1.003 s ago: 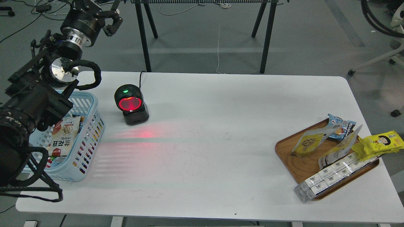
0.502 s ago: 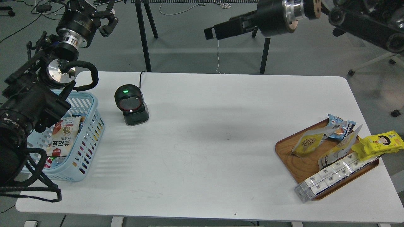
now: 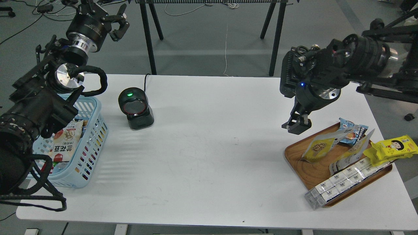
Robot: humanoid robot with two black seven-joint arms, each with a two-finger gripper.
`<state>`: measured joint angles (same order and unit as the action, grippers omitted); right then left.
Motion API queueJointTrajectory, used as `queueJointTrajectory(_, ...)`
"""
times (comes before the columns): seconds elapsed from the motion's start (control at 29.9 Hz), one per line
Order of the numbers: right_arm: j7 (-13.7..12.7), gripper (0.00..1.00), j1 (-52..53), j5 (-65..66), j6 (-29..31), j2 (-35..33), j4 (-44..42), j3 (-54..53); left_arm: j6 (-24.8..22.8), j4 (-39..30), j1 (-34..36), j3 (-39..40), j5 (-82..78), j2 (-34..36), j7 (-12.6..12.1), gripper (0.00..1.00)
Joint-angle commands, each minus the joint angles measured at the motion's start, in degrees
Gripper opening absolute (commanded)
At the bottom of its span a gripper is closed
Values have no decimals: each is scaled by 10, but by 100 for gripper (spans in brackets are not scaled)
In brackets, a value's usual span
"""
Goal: Scan snack and place in basket
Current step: 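Reach the right gripper down over the yellow pouch on the wooden tray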
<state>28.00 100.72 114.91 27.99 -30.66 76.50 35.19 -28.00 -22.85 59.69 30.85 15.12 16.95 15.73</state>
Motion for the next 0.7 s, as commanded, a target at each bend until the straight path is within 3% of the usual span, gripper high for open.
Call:
queueJointTrajectory(0.0, 0, 95, -7, 22, 0, -18, 1, 25, 0, 1, 0, 0, 0, 0, 0, 100)
queueJointTrajectory(0.67, 0, 91, -59, 78, -15, -73, 7, 33, 0, 2, 1, 0, -1, -2, 1, 100)
